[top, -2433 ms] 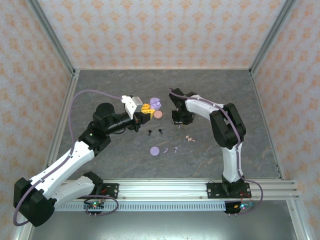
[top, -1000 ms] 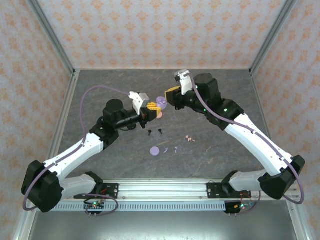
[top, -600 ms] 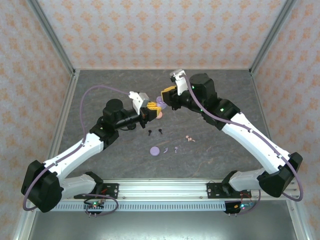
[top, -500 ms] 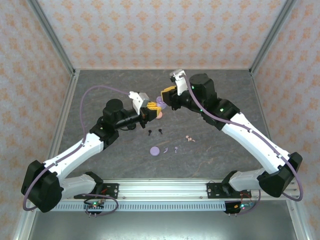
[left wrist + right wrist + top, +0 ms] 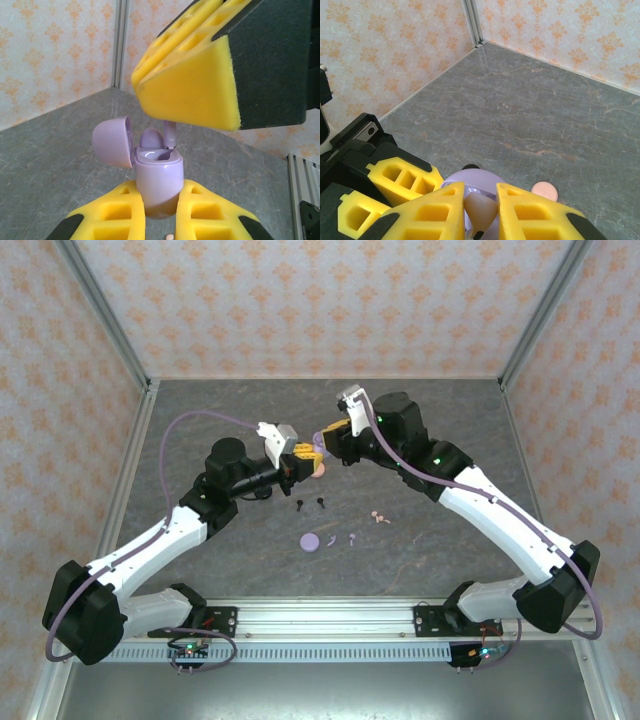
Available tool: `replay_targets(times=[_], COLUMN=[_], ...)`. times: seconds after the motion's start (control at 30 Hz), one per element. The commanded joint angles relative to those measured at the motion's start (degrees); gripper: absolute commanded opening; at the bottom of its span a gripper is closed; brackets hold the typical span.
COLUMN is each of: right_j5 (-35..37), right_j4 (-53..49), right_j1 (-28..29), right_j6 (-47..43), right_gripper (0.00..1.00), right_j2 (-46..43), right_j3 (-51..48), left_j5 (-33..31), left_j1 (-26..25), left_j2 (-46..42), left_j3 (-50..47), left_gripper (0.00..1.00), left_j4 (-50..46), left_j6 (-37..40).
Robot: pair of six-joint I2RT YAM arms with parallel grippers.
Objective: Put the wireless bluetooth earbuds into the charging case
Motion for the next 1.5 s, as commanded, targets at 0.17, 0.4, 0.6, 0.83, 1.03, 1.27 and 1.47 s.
replay_targets(times=[0.17,0.4,0.6,0.83,1.03,1.27,1.47], right_j5=[-0.48,-0.55,-0.44,-1.66,-2.68,-4.9,-3.22], right_j4=[1.74,3.31,4.49,4.22,3.13,2.91,2.49], right_j1=[0.31,0.3,0.37,0.32,0.33,0.33,0.08], right_j6=[0.61,1.68,2.02,2.3,2.29,3.25,4.31], right_gripper=[0.2,0.19,0.19,0.2,0.19,0.23,0.35], right_j2=[0.19,0.01,-0.24,0.19,-0.16,-0.03,-1.22], right_j3=[-1.05,-1.52,-1.45,-1.91,-2.75,-2.63,-0.35], left_j5=[0.95,0.92,0.88,0.71,0.39,0.56,0.66], left_j1=[-0.67,-0.67,-0.67,-0.67,-0.67,-0.67,-0.67], left_j2=[-0.43,-0.69,-0.77,-1.12,-1.4,-1.57,-1.66], left_j3=[1.85,1.61,1.57,1.41,1.26,1.2,1.18], left_gripper=[0.0,0.0,0.0,0.0,0.0,0.0,0.0], left_j4=[3.07,2.95,3.01,2.96,3.07,3.33,3.43], left_j6=[-0.87,-0.91,-1.14,-1.14,-1.25,-1.33,-1.19])
